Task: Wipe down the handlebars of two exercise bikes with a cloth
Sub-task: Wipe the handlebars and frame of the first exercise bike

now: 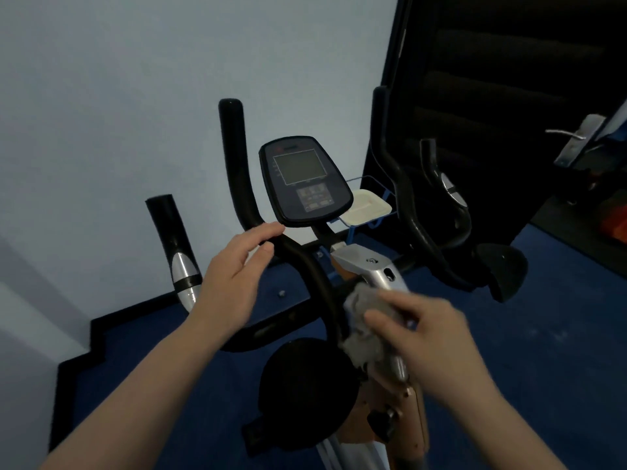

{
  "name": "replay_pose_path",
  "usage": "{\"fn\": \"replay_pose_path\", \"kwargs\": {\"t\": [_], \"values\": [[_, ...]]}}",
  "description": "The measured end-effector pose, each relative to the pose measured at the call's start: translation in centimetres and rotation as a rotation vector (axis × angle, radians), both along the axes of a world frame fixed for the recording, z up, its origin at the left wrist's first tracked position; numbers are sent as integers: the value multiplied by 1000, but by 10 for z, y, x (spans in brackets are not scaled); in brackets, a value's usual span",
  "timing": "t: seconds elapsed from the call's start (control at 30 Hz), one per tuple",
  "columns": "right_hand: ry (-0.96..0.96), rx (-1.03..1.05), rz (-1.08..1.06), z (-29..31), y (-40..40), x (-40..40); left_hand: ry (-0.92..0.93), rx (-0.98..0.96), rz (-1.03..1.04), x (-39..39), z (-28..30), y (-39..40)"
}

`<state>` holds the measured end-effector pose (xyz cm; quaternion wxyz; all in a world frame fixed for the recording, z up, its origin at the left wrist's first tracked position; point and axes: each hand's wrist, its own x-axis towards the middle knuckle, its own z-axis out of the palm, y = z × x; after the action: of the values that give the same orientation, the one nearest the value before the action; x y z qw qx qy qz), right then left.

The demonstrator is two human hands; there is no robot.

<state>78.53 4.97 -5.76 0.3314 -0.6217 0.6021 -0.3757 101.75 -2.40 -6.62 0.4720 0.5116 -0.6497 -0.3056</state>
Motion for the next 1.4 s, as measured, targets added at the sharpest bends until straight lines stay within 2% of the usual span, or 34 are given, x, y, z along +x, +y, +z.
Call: {"fn": "replay_pose_path", "kwargs": {"t": [0.1,0.17,0.3,0.4,0.57,0.87,1.03,1.23,1.4], "values": [[-6,-201,-19,27,-49,6,-28,-22,91,5,7,-9],[-15,-231,24,37,-93,23,-62,-11,142,3,7,-12],[-111,-38,198,39,-175,75,-98,43,186,-4,1,-14],[-253,92,303,34,-203,109,-78,66,204,-7,-2,-11],[-358,191,388,15,-196,119,-52,87,202,-6,-2,-8],[-191,68,363,13,-165,101,-100,108,134,-7,-5,-2],[-98,77,239,9,-149,89,-252,100,70,-1,-5,0],[49,-42,52,0,-113,73,-353,69,16,4,-2,1],[108,-92,-61,-13,-84,63,-456,-41,-126,-6,-4,6]]}}
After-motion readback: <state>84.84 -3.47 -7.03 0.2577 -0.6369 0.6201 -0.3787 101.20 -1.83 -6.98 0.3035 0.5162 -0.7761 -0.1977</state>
